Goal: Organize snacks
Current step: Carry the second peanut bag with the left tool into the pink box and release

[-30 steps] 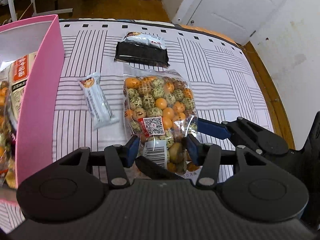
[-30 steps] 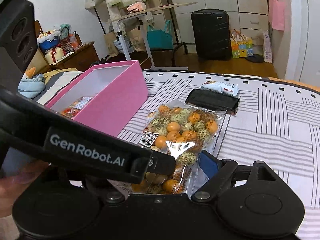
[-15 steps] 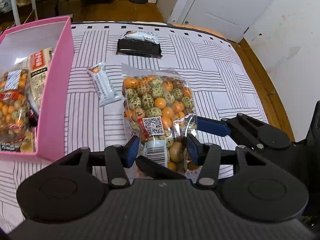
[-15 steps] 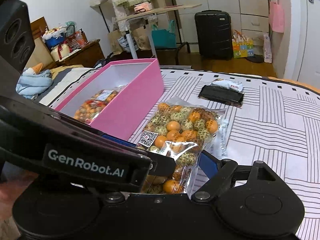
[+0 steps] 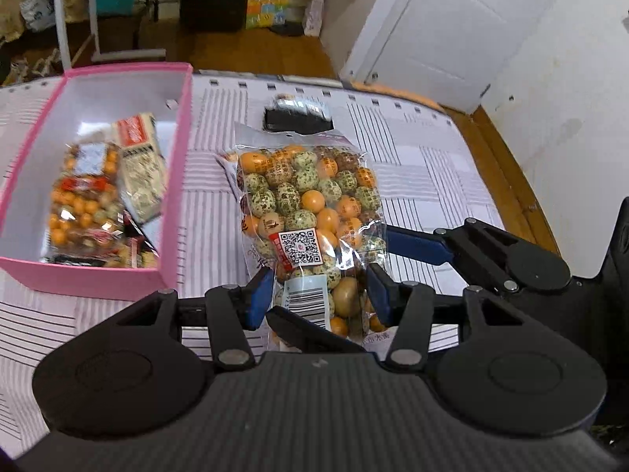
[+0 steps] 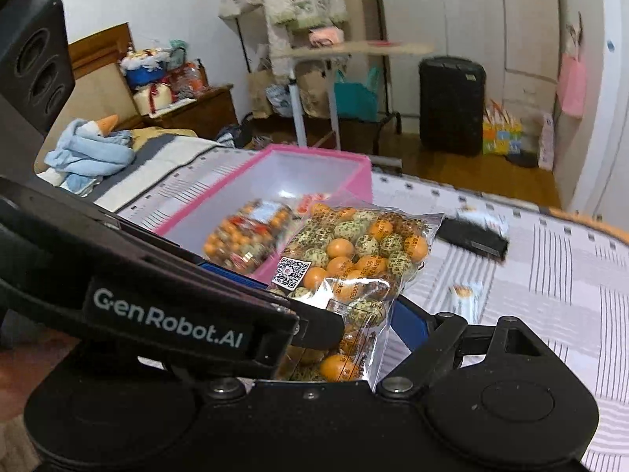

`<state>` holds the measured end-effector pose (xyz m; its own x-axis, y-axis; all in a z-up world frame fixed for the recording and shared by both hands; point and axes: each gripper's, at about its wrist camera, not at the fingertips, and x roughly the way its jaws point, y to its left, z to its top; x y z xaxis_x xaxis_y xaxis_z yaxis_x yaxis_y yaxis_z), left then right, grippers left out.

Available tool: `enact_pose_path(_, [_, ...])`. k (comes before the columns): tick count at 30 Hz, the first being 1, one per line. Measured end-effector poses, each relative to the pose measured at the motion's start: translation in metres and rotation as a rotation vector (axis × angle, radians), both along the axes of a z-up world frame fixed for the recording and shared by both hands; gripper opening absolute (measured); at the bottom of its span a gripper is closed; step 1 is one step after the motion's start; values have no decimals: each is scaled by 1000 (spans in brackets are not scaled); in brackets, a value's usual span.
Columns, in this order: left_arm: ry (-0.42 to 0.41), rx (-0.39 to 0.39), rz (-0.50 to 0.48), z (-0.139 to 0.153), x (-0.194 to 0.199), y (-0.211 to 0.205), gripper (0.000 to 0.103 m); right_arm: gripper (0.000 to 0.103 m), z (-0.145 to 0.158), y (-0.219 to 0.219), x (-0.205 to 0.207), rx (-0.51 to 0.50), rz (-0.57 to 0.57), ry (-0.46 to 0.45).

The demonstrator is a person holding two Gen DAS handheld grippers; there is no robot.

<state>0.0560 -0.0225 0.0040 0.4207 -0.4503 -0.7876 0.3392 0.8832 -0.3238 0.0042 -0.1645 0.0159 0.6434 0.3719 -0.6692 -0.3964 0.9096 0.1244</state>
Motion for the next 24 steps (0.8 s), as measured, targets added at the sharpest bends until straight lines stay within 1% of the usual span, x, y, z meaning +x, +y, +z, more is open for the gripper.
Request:
enact_pose_path(4, [-48, 9, 37, 15, -3, 20, 50, 89, 11, 24, 5, -23, 46, -50])
enact_pose_path(10, [-98, 28, 135, 20, 14, 59, 50, 89, 11, 59, 33, 4, 119, -100])
enact_pose_path(13, [-111, 30, 173, 19, 26, 80, 50, 89, 10, 80, 50, 0, 166, -119])
enact_pose_path(15, [-114, 28, 199, 16, 38, 94, 50, 88, 7, 91, 62, 3, 203, -131])
enact_pose_path(17, [-105, 26, 232, 12, 49, 108, 50, 88, 1, 94, 77, 86, 258, -144])
enact_pose_path(18, [-88, 1, 252, 8, 54, 117, 50, 88, -2, 97, 84, 95, 279, -148])
enact_pose_path(19, [-71, -18, 266, 2, 61, 124, 50, 88, -5, 103, 89, 79, 300, -149])
enact_pose_path(21, [-56, -31, 290, -10, 71, 134, 50, 88, -13, 112, 100, 65, 329, -139])
enact_pose_path(24, [-37, -31, 339, -26, 86, 146, 50, 88, -27, 123, 119, 78, 355, -96])
